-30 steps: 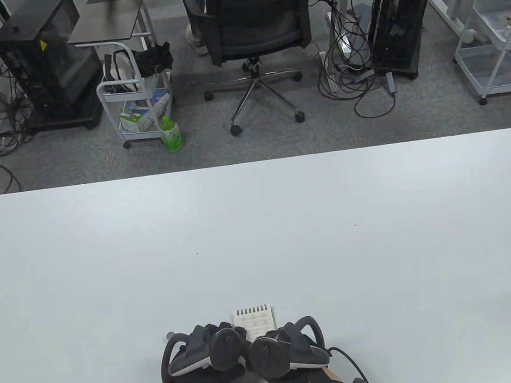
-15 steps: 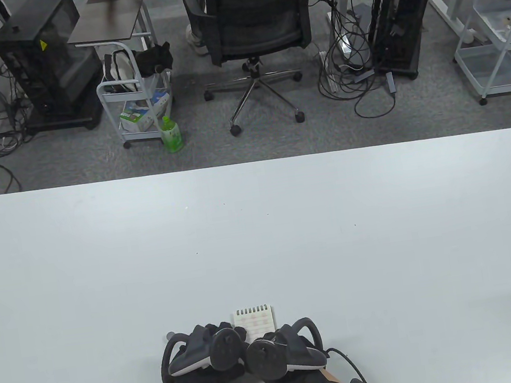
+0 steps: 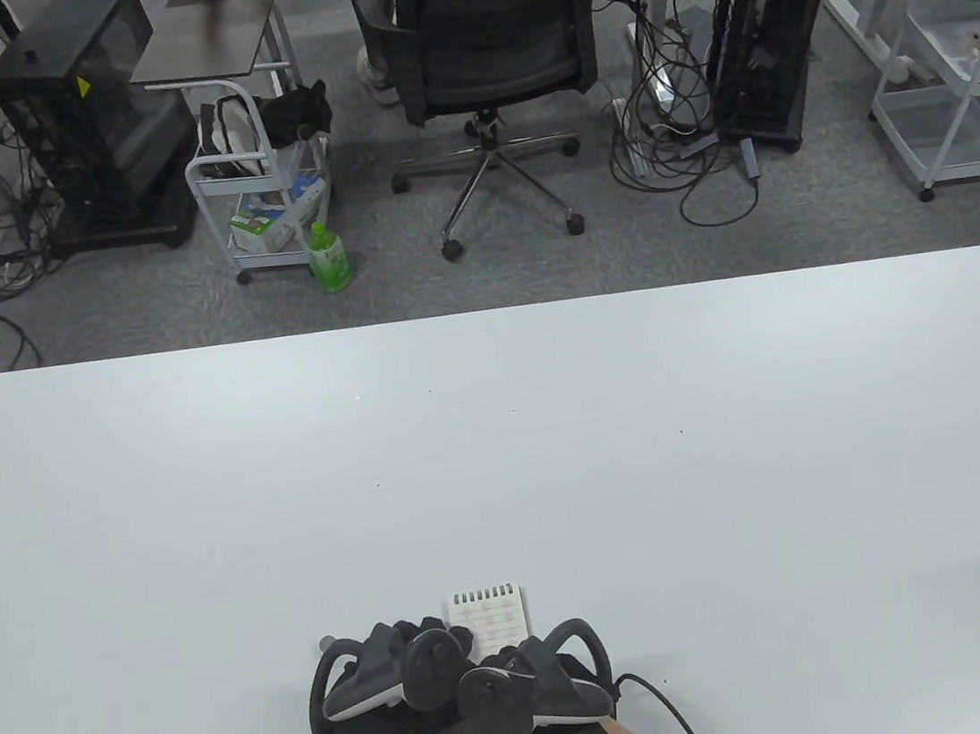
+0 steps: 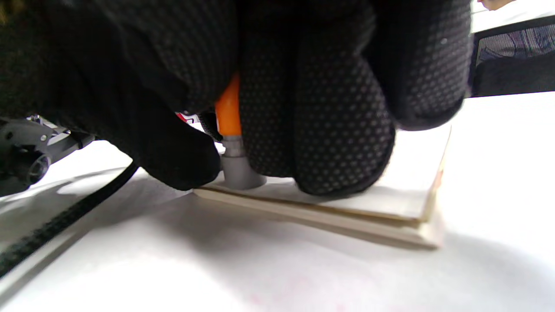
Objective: Stamp flower pattern stamp onto notebook
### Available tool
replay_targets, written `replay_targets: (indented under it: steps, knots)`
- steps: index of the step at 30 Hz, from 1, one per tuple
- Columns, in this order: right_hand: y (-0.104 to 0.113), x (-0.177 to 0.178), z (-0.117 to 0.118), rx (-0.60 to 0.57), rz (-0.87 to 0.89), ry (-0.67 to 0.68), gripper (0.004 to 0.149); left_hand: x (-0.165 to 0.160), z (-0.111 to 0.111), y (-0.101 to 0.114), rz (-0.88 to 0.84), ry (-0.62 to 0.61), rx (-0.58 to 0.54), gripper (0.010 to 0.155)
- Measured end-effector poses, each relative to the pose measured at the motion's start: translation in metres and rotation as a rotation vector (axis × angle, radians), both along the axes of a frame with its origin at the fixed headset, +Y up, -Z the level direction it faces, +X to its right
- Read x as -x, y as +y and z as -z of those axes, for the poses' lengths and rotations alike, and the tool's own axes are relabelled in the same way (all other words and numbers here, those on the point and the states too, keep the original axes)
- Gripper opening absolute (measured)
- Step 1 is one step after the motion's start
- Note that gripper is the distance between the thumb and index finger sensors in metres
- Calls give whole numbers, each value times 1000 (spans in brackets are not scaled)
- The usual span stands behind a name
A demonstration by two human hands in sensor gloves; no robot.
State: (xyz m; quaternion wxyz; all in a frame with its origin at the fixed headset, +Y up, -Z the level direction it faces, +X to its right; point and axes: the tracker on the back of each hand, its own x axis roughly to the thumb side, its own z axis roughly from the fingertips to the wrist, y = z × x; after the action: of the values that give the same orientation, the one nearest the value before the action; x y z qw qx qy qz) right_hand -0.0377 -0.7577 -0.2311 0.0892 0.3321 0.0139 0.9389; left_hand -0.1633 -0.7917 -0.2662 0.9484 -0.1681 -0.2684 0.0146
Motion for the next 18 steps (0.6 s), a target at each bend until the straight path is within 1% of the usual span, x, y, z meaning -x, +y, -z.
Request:
replay_targets:
  steps: [11,14,18]
  knots:
    - [-2,2,-1,3,-2,-17,44,0,0,0,0,0,0,75]
    - [-2,-1,1,36,6,-24,45,0,0,0,-4,1,0,75]
    - [-1,-2,0,14,6,-20,45,0,0,0,-4,1,1,75]
